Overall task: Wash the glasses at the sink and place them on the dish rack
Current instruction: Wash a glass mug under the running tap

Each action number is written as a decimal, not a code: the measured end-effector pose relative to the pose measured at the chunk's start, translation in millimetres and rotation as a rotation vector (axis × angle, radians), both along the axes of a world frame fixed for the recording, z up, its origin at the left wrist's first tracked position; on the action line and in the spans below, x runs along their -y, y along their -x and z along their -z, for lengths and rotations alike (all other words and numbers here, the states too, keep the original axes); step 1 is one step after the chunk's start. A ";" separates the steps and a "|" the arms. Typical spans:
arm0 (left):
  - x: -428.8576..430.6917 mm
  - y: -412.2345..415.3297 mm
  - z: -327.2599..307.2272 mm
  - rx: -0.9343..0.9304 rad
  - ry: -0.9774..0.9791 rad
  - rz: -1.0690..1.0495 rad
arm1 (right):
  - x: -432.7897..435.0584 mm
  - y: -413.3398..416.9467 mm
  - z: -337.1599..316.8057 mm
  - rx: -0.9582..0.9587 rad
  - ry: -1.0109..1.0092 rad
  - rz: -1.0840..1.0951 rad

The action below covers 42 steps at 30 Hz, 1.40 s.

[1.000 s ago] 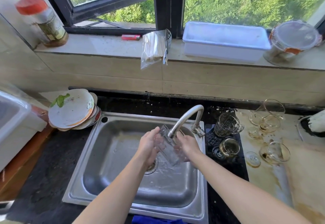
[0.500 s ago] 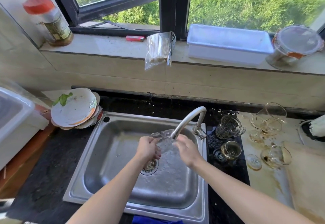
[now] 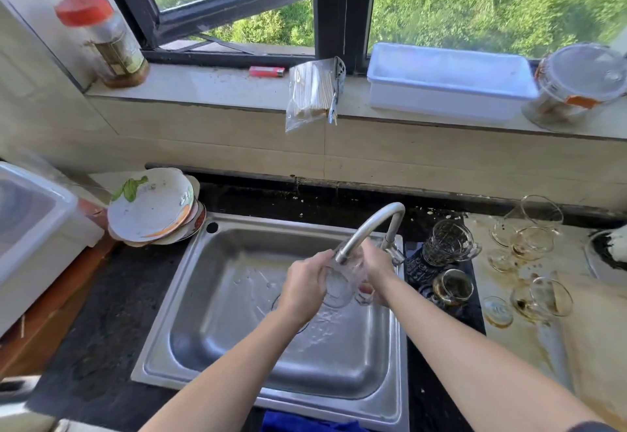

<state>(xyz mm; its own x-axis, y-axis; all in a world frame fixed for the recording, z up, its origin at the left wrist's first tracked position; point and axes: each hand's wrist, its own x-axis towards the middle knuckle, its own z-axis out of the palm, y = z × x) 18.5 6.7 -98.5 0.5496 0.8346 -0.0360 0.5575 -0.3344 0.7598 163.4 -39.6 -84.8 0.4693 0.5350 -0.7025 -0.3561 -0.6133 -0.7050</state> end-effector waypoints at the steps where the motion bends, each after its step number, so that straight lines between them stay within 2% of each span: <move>1: 0.5 -0.4 -2.6 0.020 0.042 -0.030 | 0.5 -1.6 -3.1 -0.008 0.007 0.019; 2: -0.7 0.4 -4.4 0.048 0.139 -0.087 | 0.8 -1.9 -2.9 0.050 0.009 0.023; 5: -2.0 4.3 -8.3 0.126 0.698 -0.187 | 2.0 -0.1 -1.8 0.275 -0.022 0.046; 6: -0.4 4.6 -8.5 0.118 0.821 -0.178 | 1.4 1.5 -1.4 0.298 -0.034 0.056; 7: 1.2 4.1 -7.6 0.091 0.858 -0.157 | 1.7 4.8 -3.2 0.314 -0.048 0.047; 9: 2.5 1.5 -6.1 0.036 0.790 -0.146 | 3.6 17.8 7.5 0.405 -0.053 -0.012; 11: -1.5 0.3 -3.5 -0.045 0.584 -0.134 | 10.8 32.6 19.0 0.494 -0.024 -0.152; 12: -3.6 1.2 -2.8 -0.097 0.460 -0.114 | 11.6 32.4 25.9 0.479 -0.004 -0.206; 13: -4.7 2.3 -1.2 -0.135 0.362 -0.093 | 8.2 28.2 28.6 0.411 0.006 -0.206; 15: -3.7 4.7 1.4 -0.167 0.245 -0.039 | -1.2 12.2 30.1 0.183 0.042 -0.073; 17: -0.8 4.0 2.9 -0.208 0.167 0.014 | -6.5 7.0 24.1 0.146 0.070 0.028; 19: -1.6 4.6 4.3 -0.235 0.121 0.027 | -4.4 20.2 19.1 0.327 0.036 -0.052; 20: -2.8 5.7 2.3 -0.256 0.093 0.032 | -1.2 29.8 16.1 0.341 0.013 -0.102; 22: -4.5 9.2 1.5 -0.311 0.018 0.068 | 2.4 35.6 18.2 0.247 -0.002 -0.163; 24: -3.5 11.4 -0.6 -0.344 -0.042 0.114 | -1.5 17.3 16.8 0.099 0.026 0.001; 27: 4.5 12.6 1.9 -0.228 -0.045 0.108 | -2.2 -7.3 19.0 -0.111 0.010 0.094; 29: 4.6 14.3 7.7 -0.100 0.043 -0.027 | 6.4 -8.7 19.3 -0.268 -0.013 0.037; 31: 2.1 15.0 9.1 -0.046 0.171 -0.107 | 11.7 -10.0 24.1 -0.305 -0.008 0.012; 34: 2.2 8.7 0.2 -0.008 0.293 -0.025 | 14.0 -8.7 21.9 -0.265 -0.029 0.061; 37: 3.0 1.3 -9.8 0.051 0.420 0.107 | 11.0 -8.2 24.0 -0.310 -0.100 0.144; 39: 6.7 0.7 -16.6 0.044 0.595 0.213 | 9.2 -12.7 23.4 -0.178 -0.024 0.197; 42: 6.1 3.8 -27.2 0.171 1.038 0.258 | 13.5 -13.1 13.3 0.128 0.071 0.173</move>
